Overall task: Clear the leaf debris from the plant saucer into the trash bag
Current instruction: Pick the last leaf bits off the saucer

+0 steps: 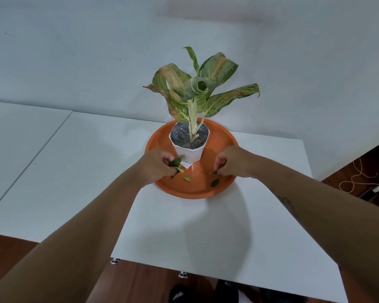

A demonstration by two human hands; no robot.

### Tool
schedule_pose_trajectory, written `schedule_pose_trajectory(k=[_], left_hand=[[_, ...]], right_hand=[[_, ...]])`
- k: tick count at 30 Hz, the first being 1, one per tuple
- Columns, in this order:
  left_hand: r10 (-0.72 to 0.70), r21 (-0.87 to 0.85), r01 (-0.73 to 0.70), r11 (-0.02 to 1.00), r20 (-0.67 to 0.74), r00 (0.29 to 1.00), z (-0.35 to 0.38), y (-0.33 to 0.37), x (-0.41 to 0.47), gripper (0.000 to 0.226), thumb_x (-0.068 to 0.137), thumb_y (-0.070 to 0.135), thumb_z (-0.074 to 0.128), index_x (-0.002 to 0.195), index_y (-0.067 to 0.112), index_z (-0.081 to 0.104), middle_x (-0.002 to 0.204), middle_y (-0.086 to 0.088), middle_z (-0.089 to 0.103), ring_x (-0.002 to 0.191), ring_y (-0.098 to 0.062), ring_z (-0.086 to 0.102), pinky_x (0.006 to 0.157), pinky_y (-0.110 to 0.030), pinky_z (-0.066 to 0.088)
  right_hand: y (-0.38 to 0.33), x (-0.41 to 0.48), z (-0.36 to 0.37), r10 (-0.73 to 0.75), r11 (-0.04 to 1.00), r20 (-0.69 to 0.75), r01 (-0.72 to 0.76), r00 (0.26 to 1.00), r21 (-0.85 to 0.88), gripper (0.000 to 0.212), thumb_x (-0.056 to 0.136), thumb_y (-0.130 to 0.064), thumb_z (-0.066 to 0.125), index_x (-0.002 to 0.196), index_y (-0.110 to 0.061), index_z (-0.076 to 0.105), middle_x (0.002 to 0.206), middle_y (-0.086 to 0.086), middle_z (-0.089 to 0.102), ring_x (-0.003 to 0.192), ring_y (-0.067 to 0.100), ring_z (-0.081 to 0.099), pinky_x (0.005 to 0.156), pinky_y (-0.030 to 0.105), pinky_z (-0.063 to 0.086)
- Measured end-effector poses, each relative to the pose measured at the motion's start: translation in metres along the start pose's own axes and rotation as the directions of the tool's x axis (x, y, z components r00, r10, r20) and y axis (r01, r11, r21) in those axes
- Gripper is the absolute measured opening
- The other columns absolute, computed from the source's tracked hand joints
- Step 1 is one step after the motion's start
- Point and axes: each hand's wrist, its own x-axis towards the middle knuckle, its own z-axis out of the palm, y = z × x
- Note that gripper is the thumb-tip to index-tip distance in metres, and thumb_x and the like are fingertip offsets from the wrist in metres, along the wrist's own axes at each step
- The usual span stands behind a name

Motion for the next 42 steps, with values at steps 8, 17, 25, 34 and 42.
schedule_pose_trajectory(k=[8, 17, 25, 34, 42], left_hand=[[0.196, 0.462, -0.252, 0.85, 0.165, 0.966, 0.037, 0.016, 0.009, 0.01, 0.08, 0.018, 0.074, 0.089, 0.019, 0.07, 0.078, 0.005, 0.061, 0.079, -0.016, 0.061, 0.069, -0.025, 0.05], [0.174, 0.407, -0.194, 0.893, 0.087, 0.981, 0.038, 0.015, 0.013, 0.026, 0.079, 0.017, 0.074, 0.065, 0.021, 0.052, 0.064, 0.009, 0.048, 0.067, -0.014, 0.05, 0.051, -0.017, 0.03], [-0.016, -0.222, 0.011, 0.975, -0.021, 1.0, 0.009, 0.006, 0.0, 0.015, 0.078, 0.011, 0.078, 0.093, 0.008, 0.075, 0.075, -0.002, 0.072, 0.067, -0.013, 0.07, 0.077, -0.028, 0.056], [0.096, 0.369, -0.144, 0.918, 0.146, 0.985, 0.014, 0.011, -0.004, 0.011, 0.078, 0.016, 0.076, 0.08, 0.007, 0.071, 0.071, -0.003, 0.06, 0.068, -0.015, 0.054, 0.055, -0.018, 0.037], [0.042, 0.464, -0.1, 0.88, 0.134, 0.99, 0.028, 0.016, 0.001, 0.024, 0.079, 0.025, 0.077, 0.069, 0.016, 0.057, 0.067, 0.0, 0.054, 0.065, -0.013, 0.052, 0.054, -0.018, 0.037]], right_hand=[[-0.015, 0.0, 0.025, -0.03, 0.967, 0.066, 0.046, 0.997, -0.252, 0.02, 0.087, -0.016, 0.065, 0.105, -0.007, 0.069, 0.102, 0.012, 0.067, 0.081, 0.018, 0.053, 0.052, 0.012, 0.032], [-0.008, 0.002, 0.031, -0.039, 0.999, -0.104, 0.035, 0.994, -0.038, 0.012, 0.082, -0.007, 0.065, 0.092, -0.006, 0.071, 0.088, 0.006, 0.066, 0.079, 0.017, 0.057, 0.056, 0.015, 0.038], [-0.007, -0.017, 0.029, 0.3, 0.721, -0.321, 0.007, 0.898, 0.693, 0.009, 0.076, -0.005, 0.071, 0.083, -0.01, 0.072, 0.079, 0.005, 0.072, 0.077, 0.014, 0.066, 0.082, 0.027, 0.052], [-0.014, -0.021, 0.033, 0.344, 0.657, -0.285, -0.012, 0.895, 0.754, 0.007, 0.078, -0.005, 0.071, 0.082, -0.011, 0.07, 0.082, 0.007, 0.071, 0.08, 0.017, 0.065, 0.091, 0.031, 0.05], [-0.018, -0.02, 0.04, 0.369, 0.641, -0.271, -0.033, 0.889, 0.767, 0.006, 0.078, -0.01, 0.073, 0.081, -0.015, 0.071, 0.093, 0.009, 0.073, 0.095, 0.023, 0.067, 0.095, 0.036, 0.05]])
